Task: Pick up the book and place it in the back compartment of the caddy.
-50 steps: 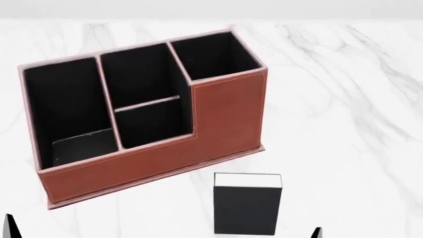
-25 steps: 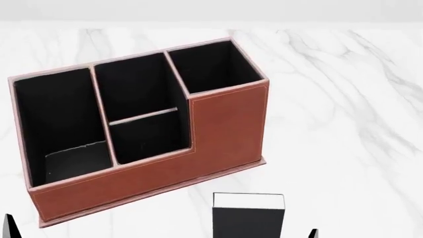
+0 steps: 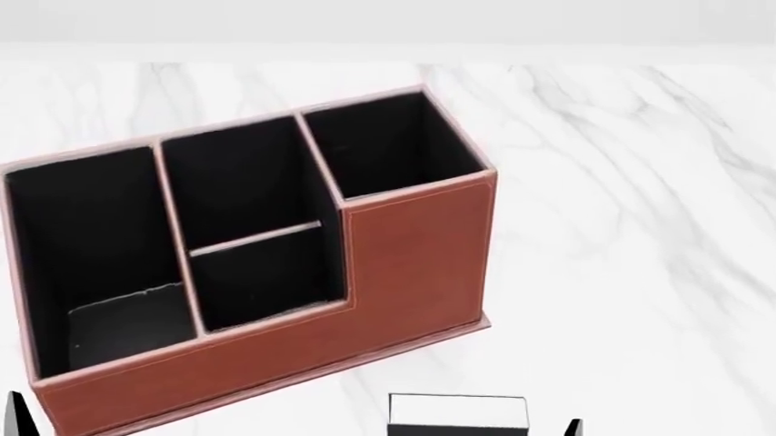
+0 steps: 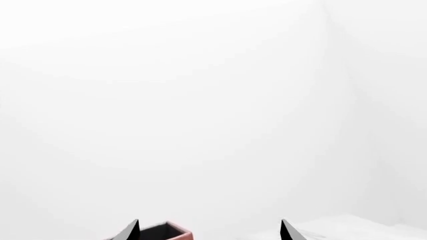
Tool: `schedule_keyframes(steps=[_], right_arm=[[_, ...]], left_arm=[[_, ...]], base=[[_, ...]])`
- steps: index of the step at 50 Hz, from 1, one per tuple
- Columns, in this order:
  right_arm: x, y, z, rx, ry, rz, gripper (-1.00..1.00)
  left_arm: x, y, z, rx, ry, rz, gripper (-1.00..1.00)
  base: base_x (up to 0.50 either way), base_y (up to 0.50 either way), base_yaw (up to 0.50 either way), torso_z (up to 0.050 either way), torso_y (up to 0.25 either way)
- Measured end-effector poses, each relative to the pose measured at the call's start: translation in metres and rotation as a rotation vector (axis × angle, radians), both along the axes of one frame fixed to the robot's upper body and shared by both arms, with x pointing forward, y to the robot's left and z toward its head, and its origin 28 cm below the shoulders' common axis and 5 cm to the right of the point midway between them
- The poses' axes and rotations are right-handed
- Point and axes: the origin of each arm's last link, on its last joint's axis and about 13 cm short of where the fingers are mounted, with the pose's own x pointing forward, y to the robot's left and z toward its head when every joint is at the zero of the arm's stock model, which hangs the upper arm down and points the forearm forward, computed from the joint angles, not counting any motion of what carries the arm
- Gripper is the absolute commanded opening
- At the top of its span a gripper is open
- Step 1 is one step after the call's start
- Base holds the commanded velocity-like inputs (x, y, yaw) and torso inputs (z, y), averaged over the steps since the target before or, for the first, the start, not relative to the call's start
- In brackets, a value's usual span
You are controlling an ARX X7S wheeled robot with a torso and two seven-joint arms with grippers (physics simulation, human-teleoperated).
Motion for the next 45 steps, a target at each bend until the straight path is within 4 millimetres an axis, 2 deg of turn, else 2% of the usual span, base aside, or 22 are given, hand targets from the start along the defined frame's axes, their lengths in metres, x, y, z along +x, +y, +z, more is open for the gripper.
schedule_keyframes(steps=[27, 37, 45], right_arm=[[0.0002, 0.0004, -0.0005, -0.003, 0.0, 0.0, 1.0], [0.0, 0.0005, -0.0005, -0.008, -0.006, -0.01, 1.0], [-0.0003, 0.0011, -0.0007, -0.02, -0.014, -0.015, 1.0]], left_arm=[[-0.0001, 0.0003, 0.0, -0.001, -0.001, 0.003, 1.0], [0.0002, 0.0002, -0.0003, 0.0, 0.0, 0.003, 1.0], [0.0003, -0.0001, -0.0004, -0.001, 0.0, 0.002, 1.0]], base=[[0.13, 0.0, 0.0, 0.0, 0.0], [0.0, 0.0, 0.0, 0.0, 0.0], [0.0, 0.45, 0.0, 0.0, 0.0]])
